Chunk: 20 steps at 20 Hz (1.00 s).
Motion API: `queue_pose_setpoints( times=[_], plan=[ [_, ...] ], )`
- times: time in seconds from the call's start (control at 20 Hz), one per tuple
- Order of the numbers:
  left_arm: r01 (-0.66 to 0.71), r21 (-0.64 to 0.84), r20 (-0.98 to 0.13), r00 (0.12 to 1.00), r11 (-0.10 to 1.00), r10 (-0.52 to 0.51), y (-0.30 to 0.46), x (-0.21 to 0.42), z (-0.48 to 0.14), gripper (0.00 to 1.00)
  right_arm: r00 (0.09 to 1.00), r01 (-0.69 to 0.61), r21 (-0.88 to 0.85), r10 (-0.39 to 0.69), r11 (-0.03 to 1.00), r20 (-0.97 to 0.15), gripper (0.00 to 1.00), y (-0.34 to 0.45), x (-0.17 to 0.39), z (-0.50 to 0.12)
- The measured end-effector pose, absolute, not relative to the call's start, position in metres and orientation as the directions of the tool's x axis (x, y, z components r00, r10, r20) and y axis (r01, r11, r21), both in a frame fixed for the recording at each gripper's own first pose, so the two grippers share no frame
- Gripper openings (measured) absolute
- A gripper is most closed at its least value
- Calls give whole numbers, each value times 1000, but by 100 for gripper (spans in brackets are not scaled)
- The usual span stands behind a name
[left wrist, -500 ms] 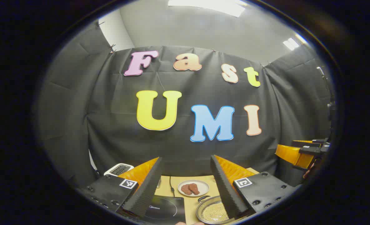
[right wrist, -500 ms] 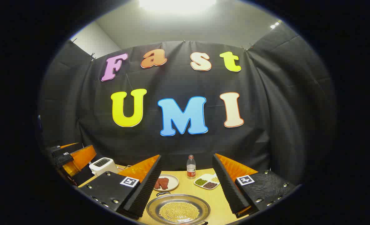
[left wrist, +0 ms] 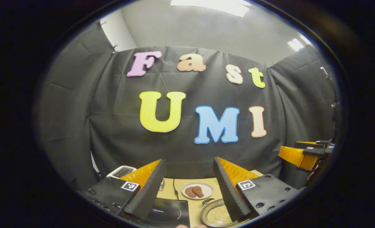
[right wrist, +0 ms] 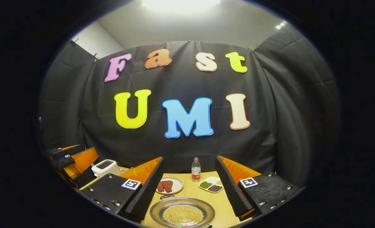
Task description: First push the handle of the pot to place it horizontally, then grasp the pot with both hands and set it on the induction cooktop.
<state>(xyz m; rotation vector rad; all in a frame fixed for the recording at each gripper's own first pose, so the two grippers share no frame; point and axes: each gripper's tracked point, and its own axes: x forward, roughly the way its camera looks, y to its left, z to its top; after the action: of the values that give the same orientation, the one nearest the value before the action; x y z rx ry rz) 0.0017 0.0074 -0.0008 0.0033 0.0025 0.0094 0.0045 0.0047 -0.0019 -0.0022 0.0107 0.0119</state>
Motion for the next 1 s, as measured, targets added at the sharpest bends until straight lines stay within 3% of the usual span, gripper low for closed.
queue_pose_setpoints(
  times=[0.55,1.0],
  plan=[
    [-9,8,-6,1000,1000,9,5,2,-6,97,996,-33,8,34,999,-82,98,3,3,-28],
    [-12,8,-53,999,1000,13,4,9,-30,97,949,-100,1,96,995,-301,96,4,-5,-114]
  ],
)
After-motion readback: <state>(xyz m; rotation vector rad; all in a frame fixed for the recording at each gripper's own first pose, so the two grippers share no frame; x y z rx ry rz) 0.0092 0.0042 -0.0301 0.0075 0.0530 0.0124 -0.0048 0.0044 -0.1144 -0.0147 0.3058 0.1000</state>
